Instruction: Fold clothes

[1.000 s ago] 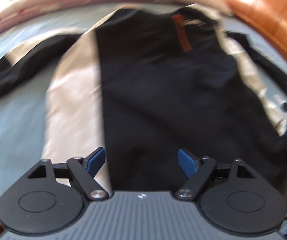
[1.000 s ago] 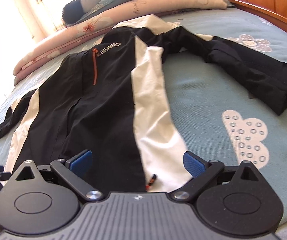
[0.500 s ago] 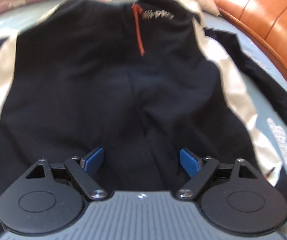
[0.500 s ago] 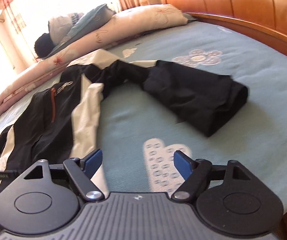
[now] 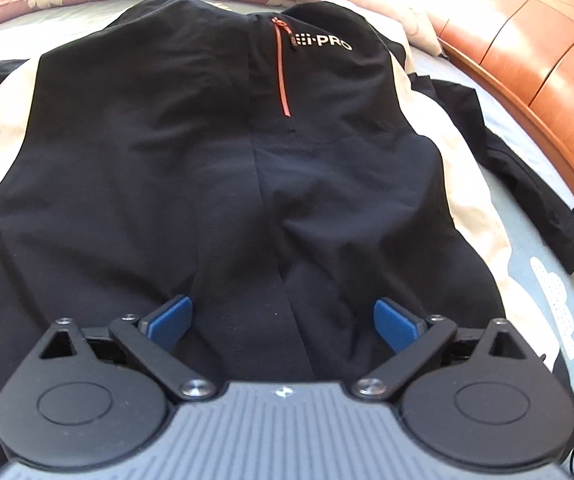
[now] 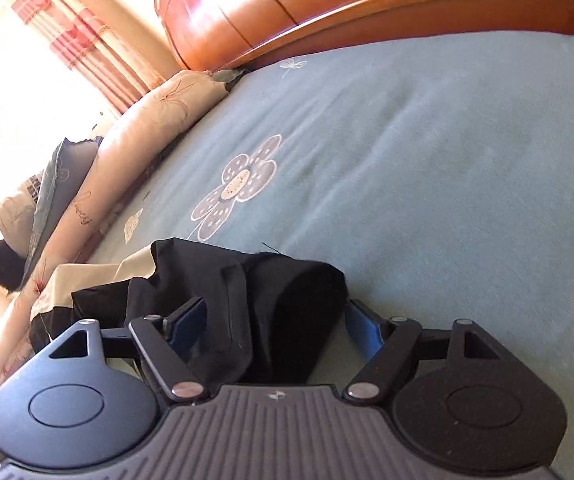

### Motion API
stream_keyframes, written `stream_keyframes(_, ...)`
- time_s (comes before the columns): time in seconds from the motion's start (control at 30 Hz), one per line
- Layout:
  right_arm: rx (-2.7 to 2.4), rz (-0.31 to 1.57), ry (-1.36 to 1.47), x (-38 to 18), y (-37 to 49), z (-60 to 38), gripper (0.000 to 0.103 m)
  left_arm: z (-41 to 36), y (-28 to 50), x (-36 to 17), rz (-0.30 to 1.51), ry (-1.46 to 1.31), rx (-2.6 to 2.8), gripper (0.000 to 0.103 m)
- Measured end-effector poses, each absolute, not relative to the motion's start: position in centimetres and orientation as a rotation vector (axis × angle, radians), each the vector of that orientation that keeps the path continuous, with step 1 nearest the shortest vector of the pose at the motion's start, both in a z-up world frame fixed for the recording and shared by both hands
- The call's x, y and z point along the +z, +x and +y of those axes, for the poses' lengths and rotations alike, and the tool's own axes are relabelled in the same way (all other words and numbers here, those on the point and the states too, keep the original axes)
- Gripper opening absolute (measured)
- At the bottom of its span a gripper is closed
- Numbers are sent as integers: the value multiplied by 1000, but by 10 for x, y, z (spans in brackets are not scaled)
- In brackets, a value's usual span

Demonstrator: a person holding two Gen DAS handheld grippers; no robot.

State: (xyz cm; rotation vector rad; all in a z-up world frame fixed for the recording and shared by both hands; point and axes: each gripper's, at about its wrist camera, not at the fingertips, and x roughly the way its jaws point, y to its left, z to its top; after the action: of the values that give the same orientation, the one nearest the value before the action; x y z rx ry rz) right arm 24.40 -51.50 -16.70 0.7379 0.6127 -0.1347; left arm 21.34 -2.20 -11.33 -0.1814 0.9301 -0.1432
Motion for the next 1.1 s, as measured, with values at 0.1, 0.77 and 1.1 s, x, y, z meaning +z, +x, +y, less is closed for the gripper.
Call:
stream_keyframes(0.1,-91,648,715,-169,256,-513,16,-26,214,-114,934,-164,-129,101)
stream_keyframes(0.77,-361,571,349,-67,350,-595,36,-23,218,-111,965,-200,-104,101)
stream_keyframes(1.1,-453,616,362,-76,342,-574,53,-20,214,-114,961,-191,-108,101)
